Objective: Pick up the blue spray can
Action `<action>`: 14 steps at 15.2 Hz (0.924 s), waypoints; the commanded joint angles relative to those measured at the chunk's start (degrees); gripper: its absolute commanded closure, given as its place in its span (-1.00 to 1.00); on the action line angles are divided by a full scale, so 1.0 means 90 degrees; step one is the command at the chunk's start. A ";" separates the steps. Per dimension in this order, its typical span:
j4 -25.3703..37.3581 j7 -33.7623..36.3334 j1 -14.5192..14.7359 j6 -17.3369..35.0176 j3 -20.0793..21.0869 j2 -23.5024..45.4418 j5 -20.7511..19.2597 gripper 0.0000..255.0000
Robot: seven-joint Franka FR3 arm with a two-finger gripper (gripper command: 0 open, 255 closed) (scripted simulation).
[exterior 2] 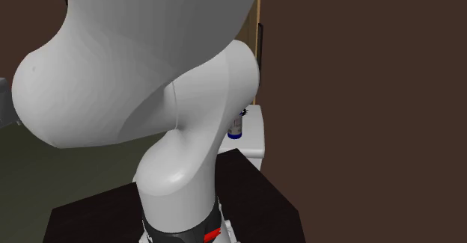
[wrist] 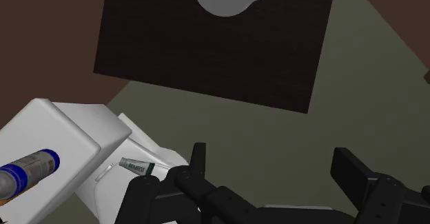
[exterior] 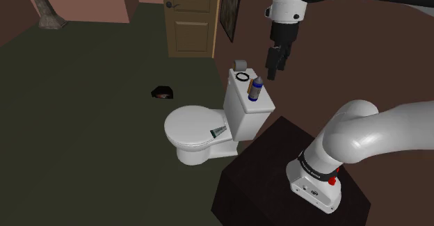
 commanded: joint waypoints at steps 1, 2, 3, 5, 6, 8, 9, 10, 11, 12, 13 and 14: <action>0.0000 0.0000 0.0000 0.0000 0.0000 0.0000 0.0000 -1.00; 0.0005 -0.0211 -0.0027 0.0033 -0.0112 0.0150 -0.0137 -1.00; 0.0017 -0.0418 -0.0052 0.0069 -0.0222 0.0308 -0.0274 -1.00; 0.0064 -0.0826 -0.0105 0.0153 -0.0433 0.0647 -0.0544 -1.00; 0.0099 -0.1026 -0.0132 0.0199 -0.0533 0.0827 -0.0677 -1.00; 0.0190 -0.1417 -0.0188 0.0299 -0.0722 0.1208 -0.0933 -1.00; 0.0247 -0.1607 -0.0216 0.0352 -0.0812 0.1407 -0.1058 -1.00; 0.0311 -0.1795 -0.0244 0.0406 -0.0897 0.1612 -0.1180 -1.00; 0.0382 -0.1980 -0.0272 0.0462 -0.0979 0.1822 -0.1298 -1.00; 0.0460 -0.2161 -0.0299 0.0518 -0.1058 0.2038 -0.1413 -1.00; 0.0545 -0.2339 -0.0326 0.0576 -0.1134 0.2258 -0.1525 -1.00; 0.0636 -0.2514 -0.0353 0.0633 -0.1206 0.2482 -0.1633 -1.00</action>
